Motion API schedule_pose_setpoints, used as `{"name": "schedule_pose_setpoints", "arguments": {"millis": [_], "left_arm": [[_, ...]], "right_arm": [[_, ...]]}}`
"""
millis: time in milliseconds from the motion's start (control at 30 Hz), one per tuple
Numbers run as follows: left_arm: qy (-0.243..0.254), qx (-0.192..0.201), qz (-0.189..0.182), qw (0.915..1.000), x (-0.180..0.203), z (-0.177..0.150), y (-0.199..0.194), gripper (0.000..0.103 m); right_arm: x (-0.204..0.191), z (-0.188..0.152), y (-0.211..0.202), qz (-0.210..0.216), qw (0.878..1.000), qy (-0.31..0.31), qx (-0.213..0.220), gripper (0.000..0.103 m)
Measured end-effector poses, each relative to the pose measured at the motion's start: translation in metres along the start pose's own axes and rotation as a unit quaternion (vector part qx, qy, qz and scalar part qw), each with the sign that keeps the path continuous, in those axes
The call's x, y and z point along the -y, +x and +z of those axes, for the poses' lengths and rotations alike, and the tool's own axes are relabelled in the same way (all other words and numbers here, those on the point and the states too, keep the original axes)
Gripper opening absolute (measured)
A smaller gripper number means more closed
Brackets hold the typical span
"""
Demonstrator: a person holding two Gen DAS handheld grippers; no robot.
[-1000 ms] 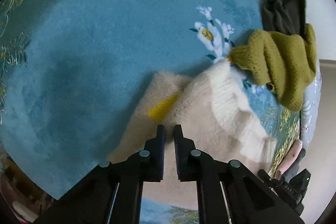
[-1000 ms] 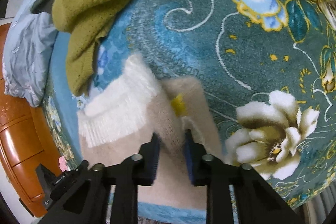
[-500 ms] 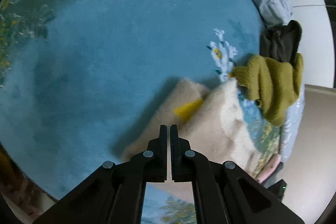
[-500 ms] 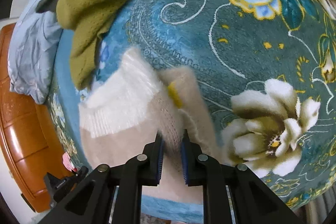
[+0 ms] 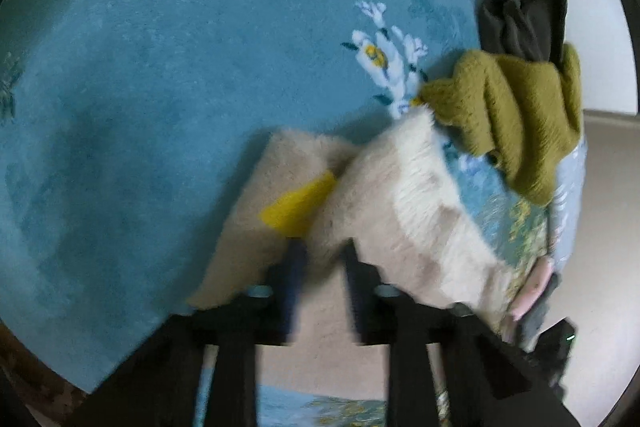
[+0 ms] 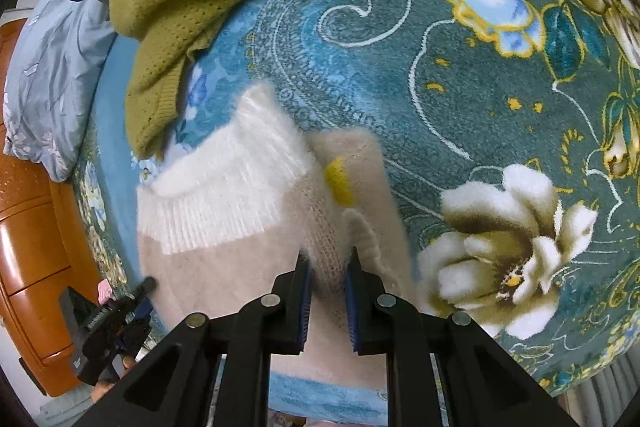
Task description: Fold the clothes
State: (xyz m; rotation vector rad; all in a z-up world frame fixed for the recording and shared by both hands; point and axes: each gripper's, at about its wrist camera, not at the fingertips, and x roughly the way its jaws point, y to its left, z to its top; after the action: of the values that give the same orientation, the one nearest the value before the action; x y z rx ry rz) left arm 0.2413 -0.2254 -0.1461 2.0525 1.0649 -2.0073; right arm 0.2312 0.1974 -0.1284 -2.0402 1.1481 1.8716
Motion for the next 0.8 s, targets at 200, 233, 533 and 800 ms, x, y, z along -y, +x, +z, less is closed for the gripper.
{"name": "schedule_pose_setpoints", "arguments": {"millis": [200,233,533,800], "left_arm": [[0.007,0.036,-0.029,0.9989,-0.016,-0.023,-0.03,0.01],[0.004,0.038,-0.031,0.9988,-0.021,-0.026,-0.034,0.01],[0.002,0.008,0.033,0.9994,-0.043,-0.028,-0.009,0.01],[0.024,-0.017,0.054,0.9981,-0.043,-0.02,0.008,0.011]], "right_arm": [[-0.012,-0.004,-0.008,0.022,0.999,-0.024,0.008,0.016],[-0.016,-0.006,-0.01,0.029,0.999,-0.033,0.01,0.016],[-0.017,-0.003,0.016,-0.001,0.999,-0.042,-0.002,0.016],[-0.012,0.006,0.033,-0.025,0.999,-0.047,-0.003,0.016]]}}
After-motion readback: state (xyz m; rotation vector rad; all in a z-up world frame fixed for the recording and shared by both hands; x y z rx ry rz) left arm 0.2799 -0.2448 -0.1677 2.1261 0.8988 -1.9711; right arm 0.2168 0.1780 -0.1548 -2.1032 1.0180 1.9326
